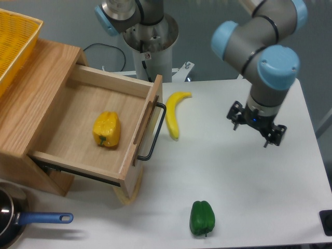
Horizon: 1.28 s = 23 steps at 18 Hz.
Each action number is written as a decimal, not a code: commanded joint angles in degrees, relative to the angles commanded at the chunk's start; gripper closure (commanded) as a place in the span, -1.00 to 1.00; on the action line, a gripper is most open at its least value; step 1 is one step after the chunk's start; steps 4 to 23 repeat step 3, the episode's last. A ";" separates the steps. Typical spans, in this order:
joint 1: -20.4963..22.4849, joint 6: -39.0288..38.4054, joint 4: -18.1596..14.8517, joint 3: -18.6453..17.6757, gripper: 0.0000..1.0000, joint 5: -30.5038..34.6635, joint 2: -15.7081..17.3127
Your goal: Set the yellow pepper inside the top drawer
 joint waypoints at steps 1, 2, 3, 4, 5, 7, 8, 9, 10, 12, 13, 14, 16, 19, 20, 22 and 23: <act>0.52 0.44 0.00 0.00 -1.00 0.00 -0.53; 0.62 0.71 0.35 0.00 -1.00 0.09 -0.79; 0.88 1.32 0.79 0.09 -1.00 0.09 -1.15; 0.88 1.32 0.79 0.09 -1.00 0.09 -1.15; 0.88 1.32 0.79 0.09 -1.00 0.09 -1.15; 0.88 1.32 0.79 0.09 -1.00 0.09 -1.15; 0.88 1.32 0.79 0.09 -1.00 0.09 -1.15; 0.88 1.32 0.79 0.09 -1.00 0.09 -1.15; 0.88 1.32 0.79 0.09 -1.00 0.09 -1.15; 0.88 1.32 0.79 0.09 -1.00 0.09 -1.15; 0.88 1.32 0.79 0.09 -1.00 0.09 -1.15; 0.88 1.32 0.79 0.09 -1.00 0.09 -1.15; 0.88 1.32 0.79 0.09 -1.00 0.09 -1.15; 0.88 1.32 0.79 0.09 -1.00 0.09 -1.15; 0.88 1.32 0.79 0.09 -1.00 0.09 -1.15; 0.88 1.32 0.79 0.09 -1.00 0.09 -1.15; 0.88 1.32 0.79 0.09 -1.00 0.09 -1.15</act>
